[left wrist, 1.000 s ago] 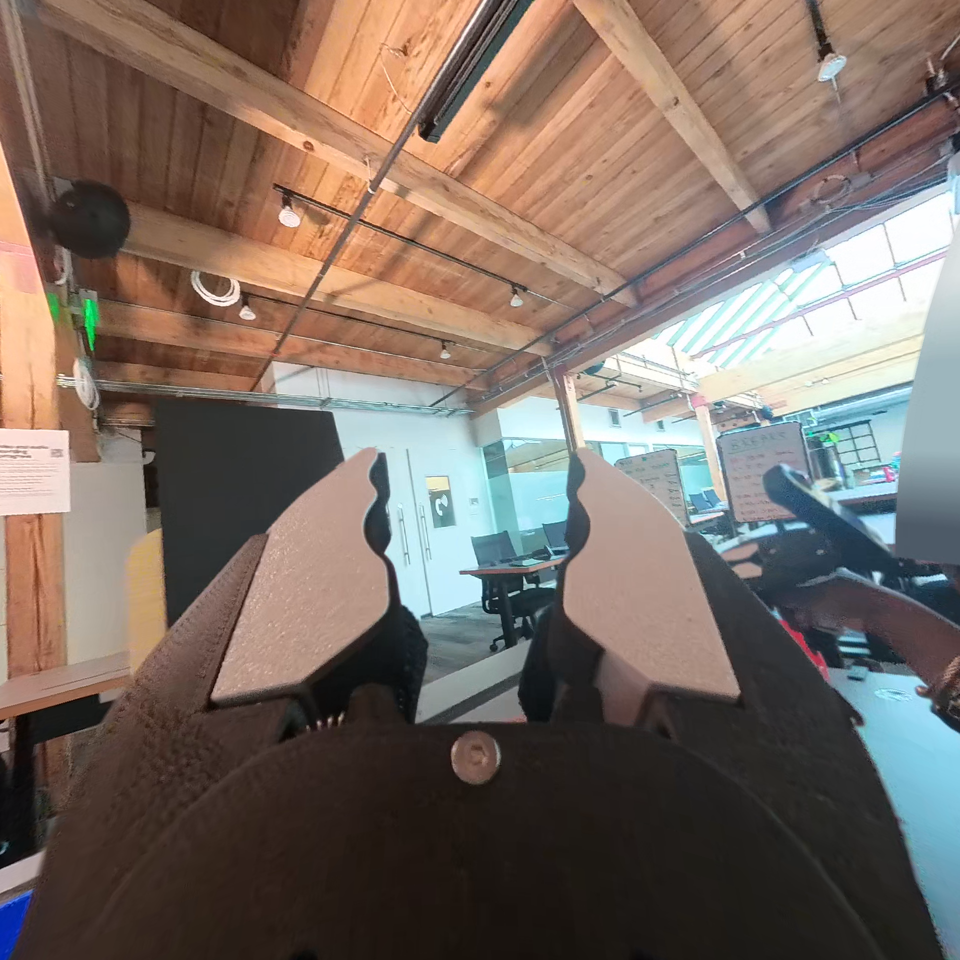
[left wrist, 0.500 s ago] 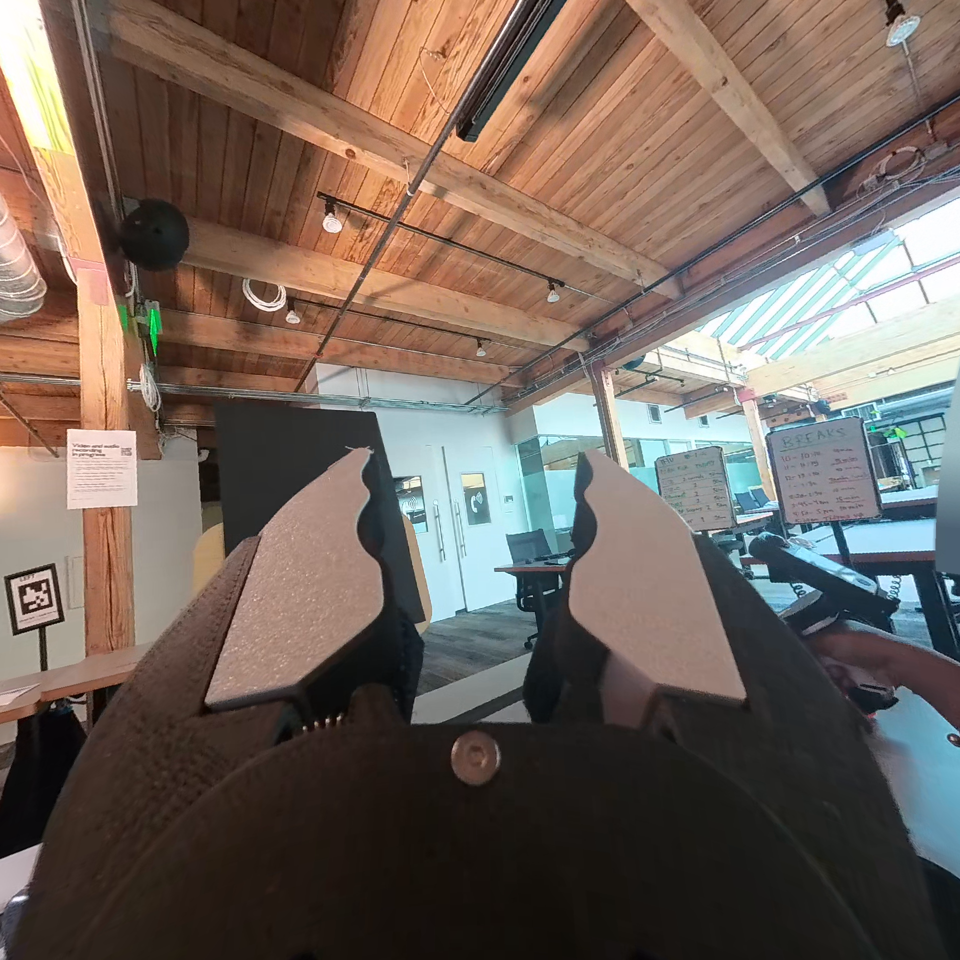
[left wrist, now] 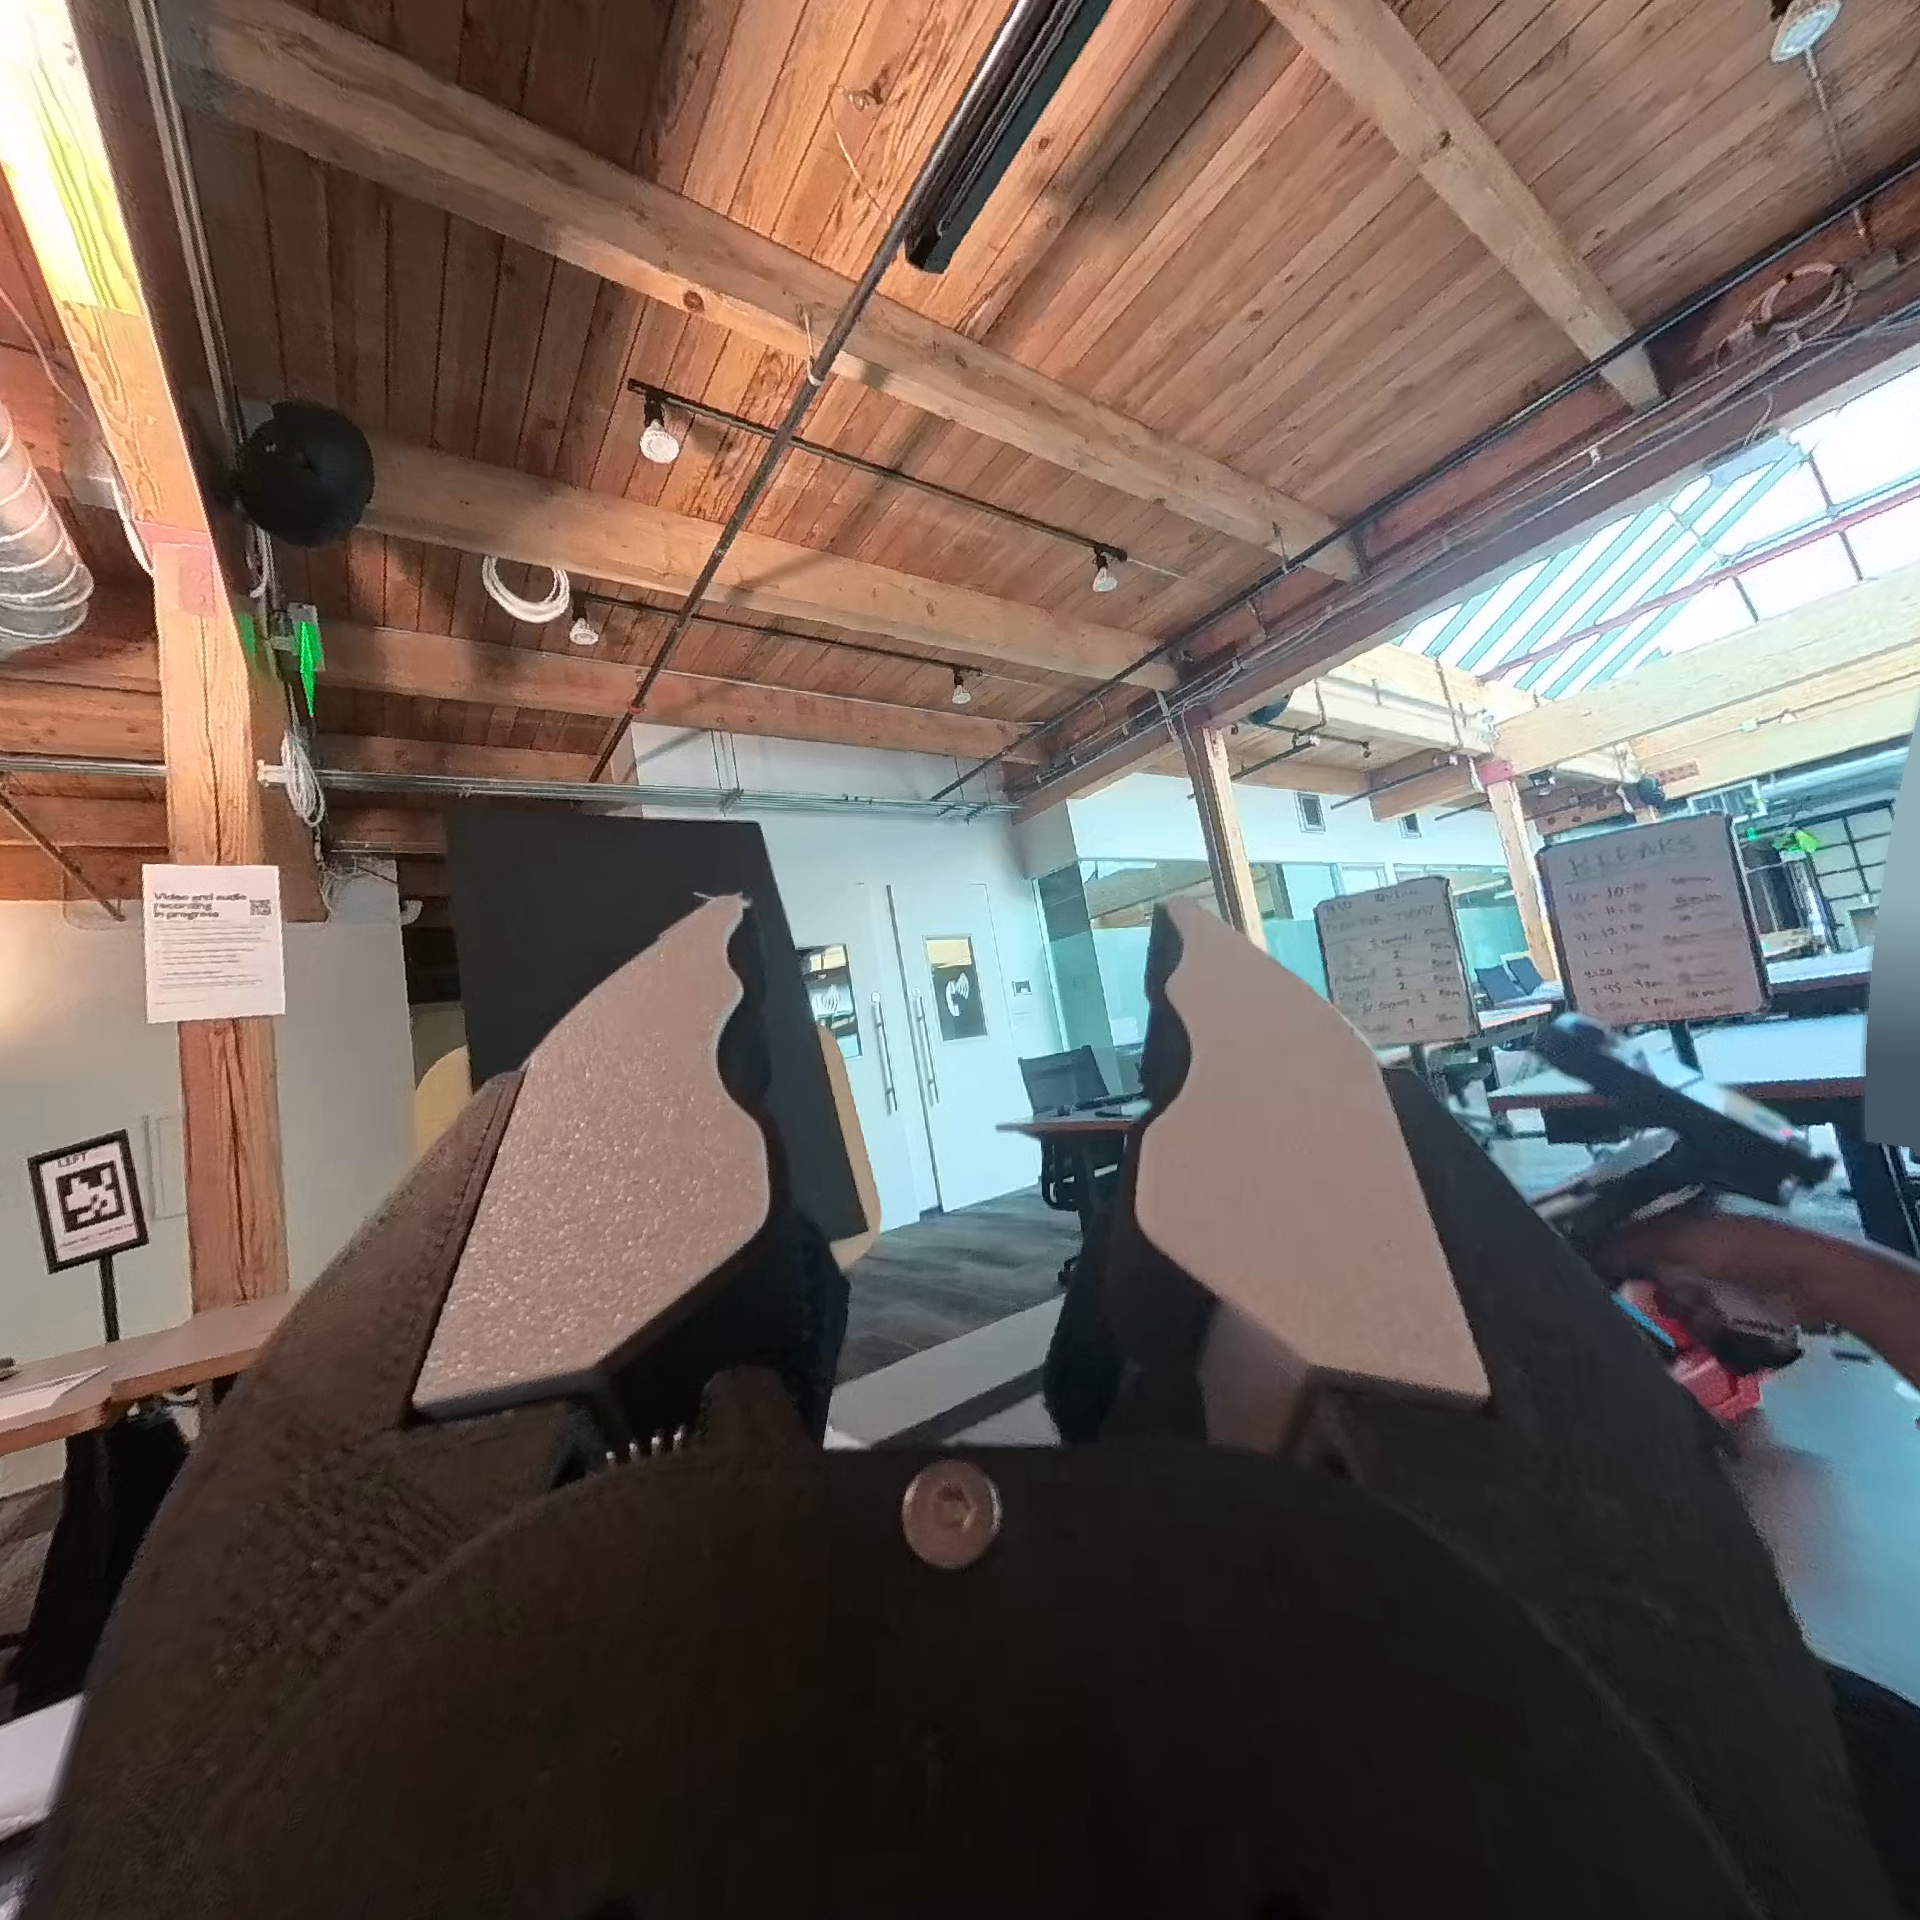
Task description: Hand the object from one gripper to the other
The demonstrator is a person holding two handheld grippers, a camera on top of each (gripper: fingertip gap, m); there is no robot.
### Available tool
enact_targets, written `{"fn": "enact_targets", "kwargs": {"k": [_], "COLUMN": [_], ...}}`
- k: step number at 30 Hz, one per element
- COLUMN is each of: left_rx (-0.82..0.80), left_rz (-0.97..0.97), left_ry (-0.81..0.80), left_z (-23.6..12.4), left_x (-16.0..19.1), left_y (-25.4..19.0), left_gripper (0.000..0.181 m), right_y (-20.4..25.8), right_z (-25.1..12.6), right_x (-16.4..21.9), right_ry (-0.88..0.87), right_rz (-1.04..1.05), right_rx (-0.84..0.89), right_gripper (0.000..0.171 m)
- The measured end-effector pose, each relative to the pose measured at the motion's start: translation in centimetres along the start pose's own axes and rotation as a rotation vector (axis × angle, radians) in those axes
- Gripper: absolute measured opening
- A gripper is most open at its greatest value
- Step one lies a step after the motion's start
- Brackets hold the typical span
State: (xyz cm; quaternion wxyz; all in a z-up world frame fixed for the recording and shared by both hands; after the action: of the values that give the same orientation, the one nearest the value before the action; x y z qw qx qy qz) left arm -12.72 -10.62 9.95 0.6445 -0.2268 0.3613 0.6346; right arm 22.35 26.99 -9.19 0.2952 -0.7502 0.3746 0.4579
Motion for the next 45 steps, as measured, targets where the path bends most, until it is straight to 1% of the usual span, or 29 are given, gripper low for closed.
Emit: {"fn": "enact_targets", "kwargs": {"k": [1, 3, 5, 8, 10, 12, 13, 15, 17, 19, 21, 22, 23, 25, 26, 28, 30, 32, 35, 36, 37, 39, 40, 42, 43, 45], "left_rx": [-0.006, -0.02, -0.064, -0.204, -0.305, -0.341, -0.361, -0.408, -0.436, -0.453, -0.423, -0.408, -0.392, -0.34, -0.333, -0.399, -0.407, -0.351, -0.309, -0.294, -0.295, -0.326, -0.343, -0.448, -0.464, -0.407], "left_rz": [0.008, 0.041, 0.099, 0.182, 0.183, 0.138, 0.126, 0.168, 0.185, 0.211, 0.299, 0.31, 0.282, 0.171, 0.149, 0.101, 0.015, -0.043, -0.051, -0.053, -0.05, -0.044, -0.047, 0.029, 0.09, 0.158], "left_ry": [0.036, 0.167, 0.36, 0.662, 0.828, 0.938, 0.959, 1.015, 1.082, 1.134, 1.154, 1.144, 1.134, 1.11, 1.112, 1.079, 1.093, 1.173, 1.278, 1.278, 1.273, 1.265, 1.241, 1.226, 1.227, 1.222], "left_z": [-0.1, -0.3, -1.1, -3.5, -5.5, -7.1, -7.6, -8.8, -9.7, -10.3, -10.7, -10.7, -10.7, -10.5, -10.6, -10.6, -11.0, -11.8, -12.7, -12.6, -12.4, -12.2, -11.9, -11.9, -11.9, -11.4], "left_x": [0.4, 2.1, 4.9, 10.0, 13.0, 15.6, 16.5, 17.8, 18.5, 18.2, 17.3, 17.0, 16.9, 17.4, 17.7, 17.8, 18.5, 19.8, 21.6, 22.1, 22.4, 22.7, 22.5, 22.5, 22.5, 22.6], "left_y": [0.3, 1.3, 3.4, 8.2, 11.3, 13.0, 13.7, 15.0, 15.6, 15.9, 15.7, 15.6, 15.3, 14.6, 14.7, 15.6, 15.8, 15.1, 14.7, 14.5, 14.5, 14.8, 15.0, 16.4, 16.8, 16.4], "left_gripper": [0.071, 0.07, 0.071, 0.074, 0.082, 0.091, 0.092, 0.095, 0.094, 0.079, 0.078, 0.079, 0.087, 0.11, 0.116, 0.117, 0.11, 0.099, 0.089, 0.081, 0.067, 0.052, 0.035, 0.014, 0.008, 0.008], "right_y": [0.3, 1.2, 2.3, 3.6, 4.0, 4.1, 4.1, 4.0, 3.9, 3.9, 3.8, 3.9, 3.9, 3.9, 4.0, 4.0, 3.9, 3.8, 3.8, 3.8, 3.8, 3.9, 4.0, 4.0, 4.0, 4.0], "right_z": [-0.5, -1.4, -2.1, -2.9, -3.2, -3.4, -3.5, -3.5, -3.5, -3.5, -3.5, -3.6, -3.6, -3.6, -3.7, -3.8, -3.9, -3.9, -3.8, -3.7, -3.7, -3.7, -3.7, -3.7, -3.7, -3.7], "right_x": [-0.5, -1.4, -2.2, -3.1, -3.4, -3.6, -3.7, -3.7, -3.7, -3.7, -3.7, -3.8, -3.9, -4.0, -4.0, -4.1, -4.2, -4.3, -4.2, -4.1, -4.1, -4.1, -4.1, -4.1, -4.1, -4.1], "right_ry": [-0.021, -0.062, -0.099, -0.132, -0.141, -0.154, -0.159, -0.166, -0.171, -0.17, -0.176, -0.181, -0.188, -0.197, -0.198, -0.205, -0.218, -0.223, -0.22, -0.218, -0.216, -0.213, -0.214, -0.216, -0.217, -0.215], "right_rz": [0.005, 0.012, 0.007, -0.014, -0.028, -0.029, -0.027, -0.019, -0.02, -0.026, -0.032, -0.033, -0.034, -0.039, -0.046, -0.058, -0.06, -0.058, -0.057, -0.06, -0.064, -0.071, -0.074, -0.077, -0.077, -0.078], "right_rx": [-0.02, -0.072, -0.12, -0.157, -0.167, -0.167, -0.17, -0.173, -0.17, -0.164, -0.16, -0.161, -0.161, -0.16, -0.158, -0.151, -0.145, -0.142, -0.143, -0.142, -0.14, -0.139, -0.139, -0.137, -0.137, -0.138], "right_gripper": [0.042, 0.044, 0.045, 0.047, 0.047, 0.047, 0.047, 0.047, 0.047, 0.047, 0.047, 0.047, 0.047, 0.046, 0.046, 0.046, 0.046, 0.046, 0.046, 0.046, 0.046, 0.046, 0.046, 0.045, 0.045, 0.045]}}
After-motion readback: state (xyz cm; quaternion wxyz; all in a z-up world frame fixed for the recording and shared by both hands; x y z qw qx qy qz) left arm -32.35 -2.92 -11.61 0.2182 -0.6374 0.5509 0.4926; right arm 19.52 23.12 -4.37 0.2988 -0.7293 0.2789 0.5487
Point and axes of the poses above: each gripper's, where its closed fingertips meet, z out along the fingers, x out of its underside, y = z × x across the jaws, the point moved 2 cm from there along -z, back along the fingers
